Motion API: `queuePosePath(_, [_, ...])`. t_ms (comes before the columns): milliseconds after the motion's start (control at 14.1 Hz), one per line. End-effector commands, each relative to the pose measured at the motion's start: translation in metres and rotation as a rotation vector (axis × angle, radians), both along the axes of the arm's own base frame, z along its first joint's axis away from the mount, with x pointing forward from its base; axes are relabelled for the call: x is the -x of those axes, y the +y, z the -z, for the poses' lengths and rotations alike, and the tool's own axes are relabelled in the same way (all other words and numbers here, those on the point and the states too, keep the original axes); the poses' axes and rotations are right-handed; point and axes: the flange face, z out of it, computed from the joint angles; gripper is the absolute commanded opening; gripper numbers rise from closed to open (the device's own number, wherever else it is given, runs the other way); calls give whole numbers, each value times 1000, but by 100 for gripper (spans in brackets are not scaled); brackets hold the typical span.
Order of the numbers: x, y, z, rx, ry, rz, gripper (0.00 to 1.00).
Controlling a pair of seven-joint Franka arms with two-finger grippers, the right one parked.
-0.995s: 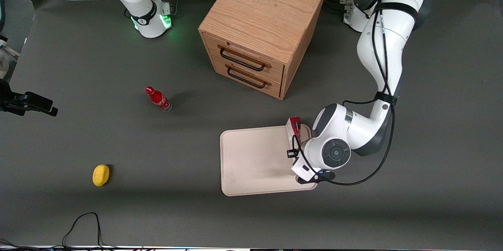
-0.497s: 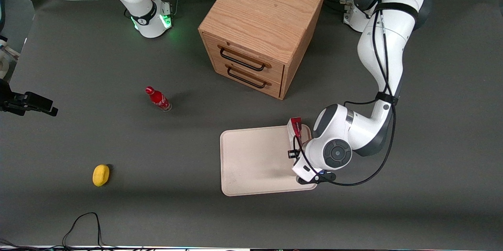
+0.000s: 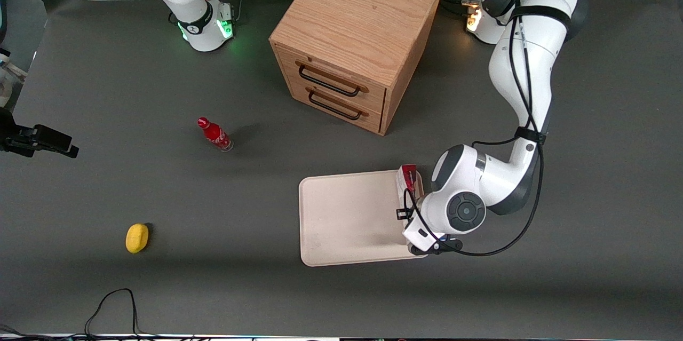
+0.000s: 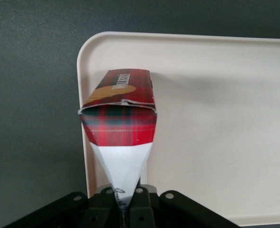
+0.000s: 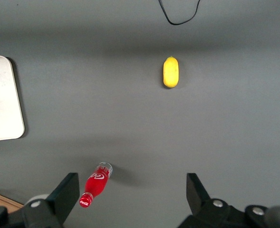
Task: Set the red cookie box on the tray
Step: 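Lower the box upright onto the tray and open the left gripper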
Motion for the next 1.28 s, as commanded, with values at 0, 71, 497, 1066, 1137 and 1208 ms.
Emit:
queuePosePath(0, [-5,-3,0,5,-26,10,74])
queuePosePath(71, [-5,-3,-1,4,-27,10,100])
queuePosePath(497, [-5,-3,2,8,-33,7,100])
queuePosePath(1066, [-5,-1,-4,6,-34,8,100])
queuePosePath(1137, [-9,8,-18,7,-42,-4,100])
queuePosePath(1208, [-12,14,-32,4,-59,-5,100])
